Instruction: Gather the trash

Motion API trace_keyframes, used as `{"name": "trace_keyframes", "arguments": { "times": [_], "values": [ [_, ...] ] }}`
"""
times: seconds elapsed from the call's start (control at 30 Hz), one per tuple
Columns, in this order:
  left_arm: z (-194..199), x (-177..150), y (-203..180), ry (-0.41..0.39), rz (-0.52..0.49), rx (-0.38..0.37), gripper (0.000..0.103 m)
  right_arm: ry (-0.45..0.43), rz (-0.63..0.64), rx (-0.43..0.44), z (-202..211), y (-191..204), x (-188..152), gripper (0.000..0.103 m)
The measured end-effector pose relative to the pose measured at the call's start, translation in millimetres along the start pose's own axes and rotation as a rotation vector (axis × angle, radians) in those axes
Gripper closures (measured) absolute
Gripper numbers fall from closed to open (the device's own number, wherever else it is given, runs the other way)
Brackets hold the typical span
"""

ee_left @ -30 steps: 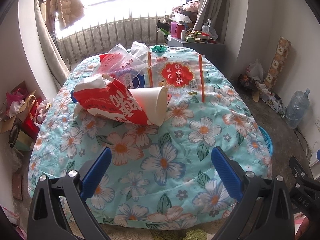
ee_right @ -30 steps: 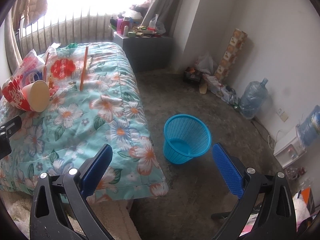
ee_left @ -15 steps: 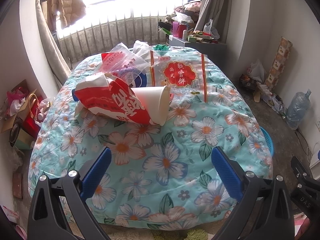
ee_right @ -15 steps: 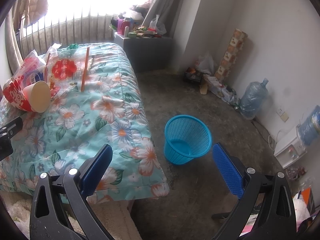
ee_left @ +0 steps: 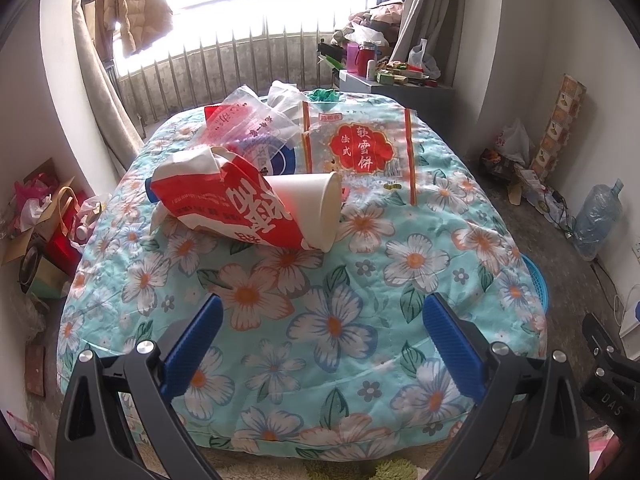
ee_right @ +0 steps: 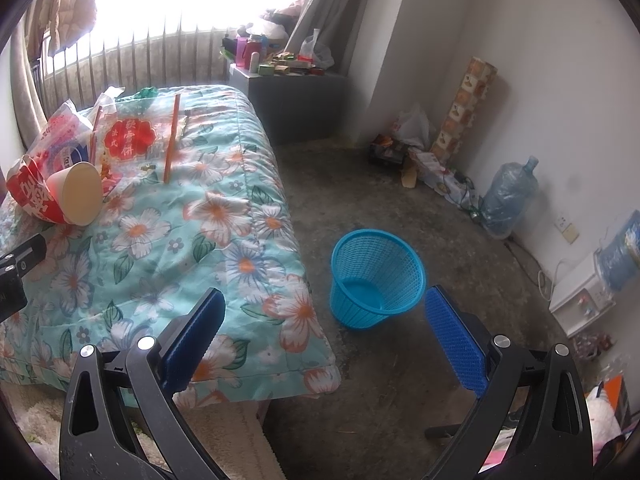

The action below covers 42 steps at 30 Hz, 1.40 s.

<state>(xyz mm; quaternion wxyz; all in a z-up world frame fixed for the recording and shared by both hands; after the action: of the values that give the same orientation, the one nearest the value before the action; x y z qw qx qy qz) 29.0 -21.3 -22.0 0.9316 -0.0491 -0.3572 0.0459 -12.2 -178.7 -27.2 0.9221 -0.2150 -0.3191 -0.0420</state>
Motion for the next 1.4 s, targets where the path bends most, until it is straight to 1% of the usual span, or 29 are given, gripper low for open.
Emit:
{"name": "trace_keyframes", "arguments": {
  "times": [0.6, 0.8, 1.0, 1.1, 1.2, 1.23, 1.27, 1.33, 1.4],
  "values": [
    [0.0, 0.0, 1.1, 0.0, 0.001, 0.001, 0.006, 0.001, -0.003, 0.002, -0.5, 0.6, 0.0, 0.008],
    [0.1, -0.2, 2.0, -0.001, 0.0, 0.002, 0.006, 0.021, -0.029, 0.027, -0.3, 0.3, -1.2, 0.008],
    [-6.3, 4.2, 32.3, -0.005, 0.02, 0.013, 0.006, 0.041, -0.082, 0.097, -10.8, 7.7, 6.0, 0.008],
    [-10.3, 10.8, 61.9, -0.024, 0.054, 0.041, 0.006, 0.031, -0.08, 0.116, -11.9, 18.5, 16.6, 0.008],
    [-15.4, 16.5, 88.8, -0.033, 0.075, 0.077, 0.006, 0.024, -0.061, 0.102, -12.9, 32.0, 28.5, 0.008],
    [-16.8, 18.9, 104.7, -0.044, 0.092, 0.092, 0.006, 0.018, -0.05, 0.115, -13.5, 39.1, 32.4, 0.008],
    [-18.9, 21.8, 112.5, -0.047, 0.105, 0.094, 0.006, 0.012, -0.041, 0.141, -13.9, 45.1, 35.4, 0.008],
    [-21.2, 25.8, 127.7, -0.049, 0.141, 0.083, 0.006, -0.005, -0.033, 0.224, -13.9, 60.8, 42.8, 0.008],
    [-21.6, 30.0, 140.6, -0.052, 0.184, 0.037, 0.006, -0.021, -0.039, 0.295, -14.1, 73.8, 50.6, 0.008]
  ]
}}
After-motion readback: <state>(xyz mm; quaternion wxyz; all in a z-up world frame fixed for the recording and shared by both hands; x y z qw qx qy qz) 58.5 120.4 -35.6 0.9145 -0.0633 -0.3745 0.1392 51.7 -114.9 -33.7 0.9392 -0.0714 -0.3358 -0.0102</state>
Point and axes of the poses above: each gripper's, at about its wrist camera, not at the fingertips, and z roughly against the way its jaws point, y to its left, x to its top, the point moved 5 cm from there along -z, roughly the way its jaws point, and after that the axes turned 11 degrees about z, right-handed, at the moved point
